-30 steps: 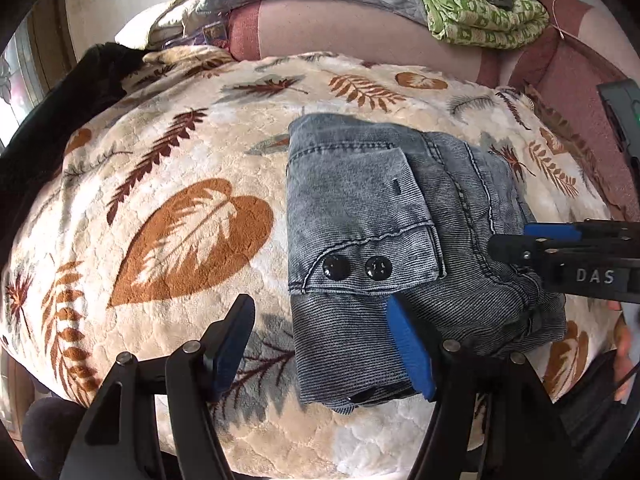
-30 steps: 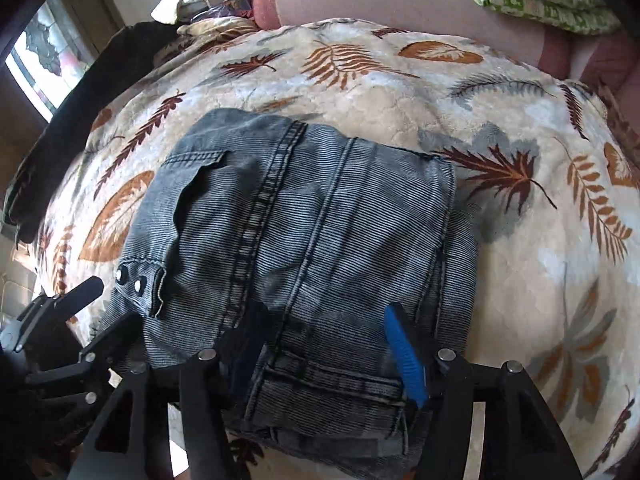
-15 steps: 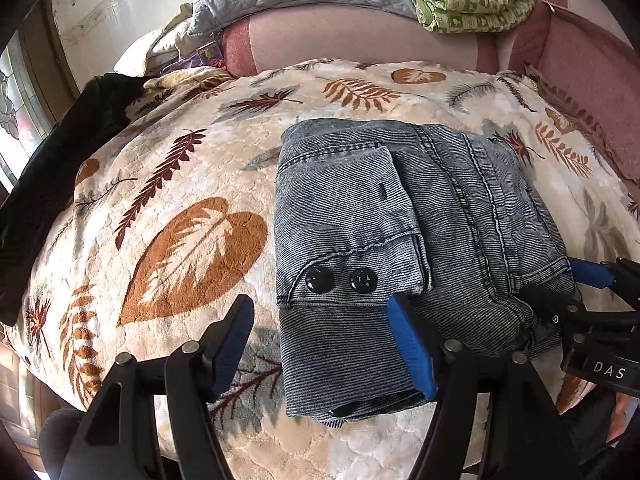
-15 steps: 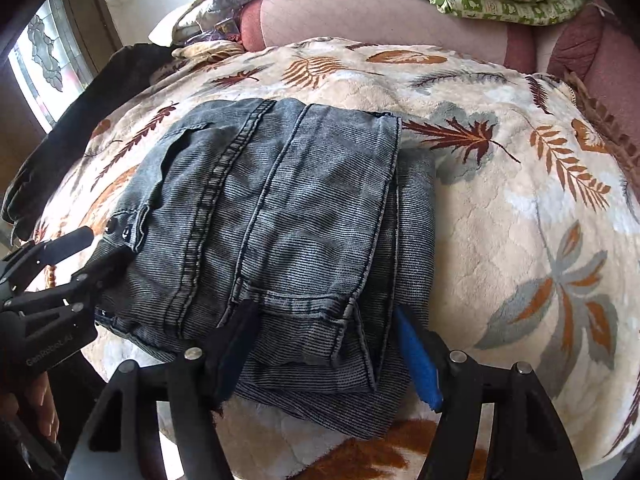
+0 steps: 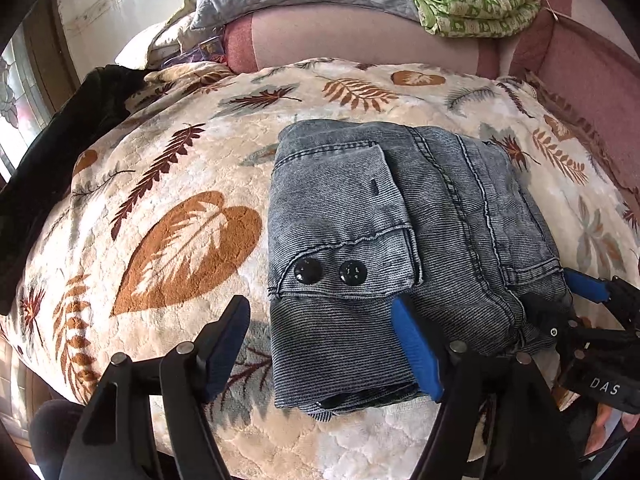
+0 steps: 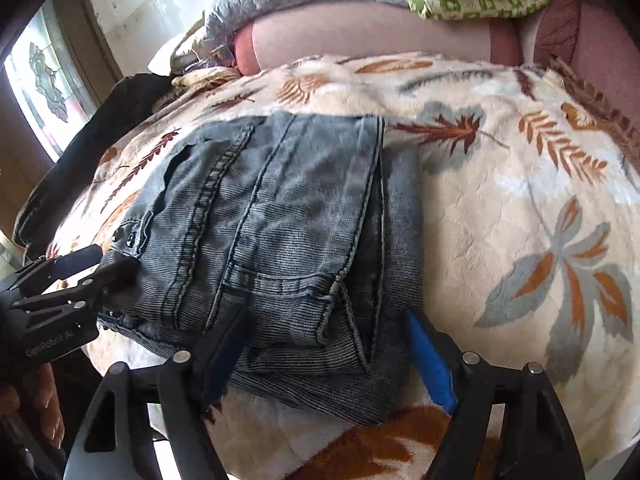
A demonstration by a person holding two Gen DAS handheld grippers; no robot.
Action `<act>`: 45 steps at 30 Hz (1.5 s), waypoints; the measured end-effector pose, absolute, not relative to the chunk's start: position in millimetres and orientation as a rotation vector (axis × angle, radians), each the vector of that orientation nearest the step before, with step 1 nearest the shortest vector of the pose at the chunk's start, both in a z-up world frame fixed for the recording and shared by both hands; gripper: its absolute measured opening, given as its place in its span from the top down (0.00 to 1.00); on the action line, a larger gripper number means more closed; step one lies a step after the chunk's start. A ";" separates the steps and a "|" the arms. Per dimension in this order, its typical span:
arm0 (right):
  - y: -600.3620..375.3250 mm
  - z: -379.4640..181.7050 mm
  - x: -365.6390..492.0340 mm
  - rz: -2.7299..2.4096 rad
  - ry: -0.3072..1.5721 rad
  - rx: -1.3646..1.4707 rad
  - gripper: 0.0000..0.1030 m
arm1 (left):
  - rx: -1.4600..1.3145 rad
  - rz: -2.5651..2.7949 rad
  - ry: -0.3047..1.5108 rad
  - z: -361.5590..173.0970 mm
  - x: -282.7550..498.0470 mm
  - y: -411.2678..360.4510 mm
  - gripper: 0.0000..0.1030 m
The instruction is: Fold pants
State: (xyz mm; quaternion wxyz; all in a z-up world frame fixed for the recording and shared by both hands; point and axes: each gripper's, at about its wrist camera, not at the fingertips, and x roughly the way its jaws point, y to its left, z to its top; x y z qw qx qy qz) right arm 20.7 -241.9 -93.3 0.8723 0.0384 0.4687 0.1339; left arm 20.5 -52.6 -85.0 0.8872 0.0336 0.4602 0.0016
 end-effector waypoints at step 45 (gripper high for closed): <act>-318.7 -112.2 118.4 0.456 1.253 0.729 0.18 | -0.466 -0.254 1.116 -94.3 100.0 32.5 0.23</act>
